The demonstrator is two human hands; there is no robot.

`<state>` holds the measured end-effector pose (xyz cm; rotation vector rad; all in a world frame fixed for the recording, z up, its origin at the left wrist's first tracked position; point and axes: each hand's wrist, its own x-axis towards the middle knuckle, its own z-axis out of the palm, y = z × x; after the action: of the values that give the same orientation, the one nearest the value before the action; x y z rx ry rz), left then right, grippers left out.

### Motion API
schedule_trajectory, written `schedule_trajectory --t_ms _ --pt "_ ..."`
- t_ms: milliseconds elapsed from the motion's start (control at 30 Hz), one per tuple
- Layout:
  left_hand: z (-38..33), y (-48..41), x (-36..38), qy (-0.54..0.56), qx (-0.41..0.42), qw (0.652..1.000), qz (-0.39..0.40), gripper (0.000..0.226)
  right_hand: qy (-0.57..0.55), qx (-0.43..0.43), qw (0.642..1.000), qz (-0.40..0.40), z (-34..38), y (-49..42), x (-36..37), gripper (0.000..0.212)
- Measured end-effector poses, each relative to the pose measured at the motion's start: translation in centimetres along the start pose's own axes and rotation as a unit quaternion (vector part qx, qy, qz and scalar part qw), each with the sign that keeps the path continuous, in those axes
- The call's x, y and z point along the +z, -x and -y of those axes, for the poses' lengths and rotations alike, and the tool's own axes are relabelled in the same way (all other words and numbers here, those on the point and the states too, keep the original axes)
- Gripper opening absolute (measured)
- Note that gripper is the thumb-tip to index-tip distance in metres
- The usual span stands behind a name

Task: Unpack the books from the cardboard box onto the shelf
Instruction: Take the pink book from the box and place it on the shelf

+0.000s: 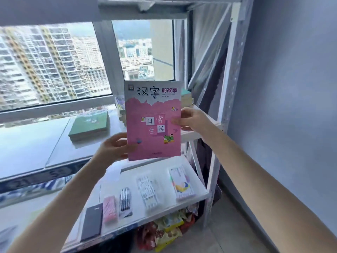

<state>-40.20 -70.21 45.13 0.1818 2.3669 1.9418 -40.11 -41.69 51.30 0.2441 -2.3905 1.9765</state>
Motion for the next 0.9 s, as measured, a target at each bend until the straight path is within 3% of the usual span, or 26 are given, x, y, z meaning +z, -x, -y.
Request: schedule_trajectory --t_ms 233,433,767,900 --pt "1.7 -7.8 -6.7 -0.026 0.003 0.993 -0.119 0.039 -0.004 -0.061 0.996 0.063 0.3 -12.7 5.2 0.028" --pt "2.8 -9.9 -8.1 -0.025 0.017 0.98 -0.198 0.027 0.042 -0.092 0.989 0.106 -2.5 -19.0 9.3 0.028" --pt "5.4 -11.5 -10.6 -0.063 0.016 0.982 -0.177 0.037 0.089 -0.086 0.981 0.148 -4.9 -22.6 11.5 0.03" --pt "5.7 -11.8 -10.9 -0.073 0.033 0.982 -0.169 0.029 0.082 -0.1 0.982 0.137 -5.1 -23.3 11.7 0.022"
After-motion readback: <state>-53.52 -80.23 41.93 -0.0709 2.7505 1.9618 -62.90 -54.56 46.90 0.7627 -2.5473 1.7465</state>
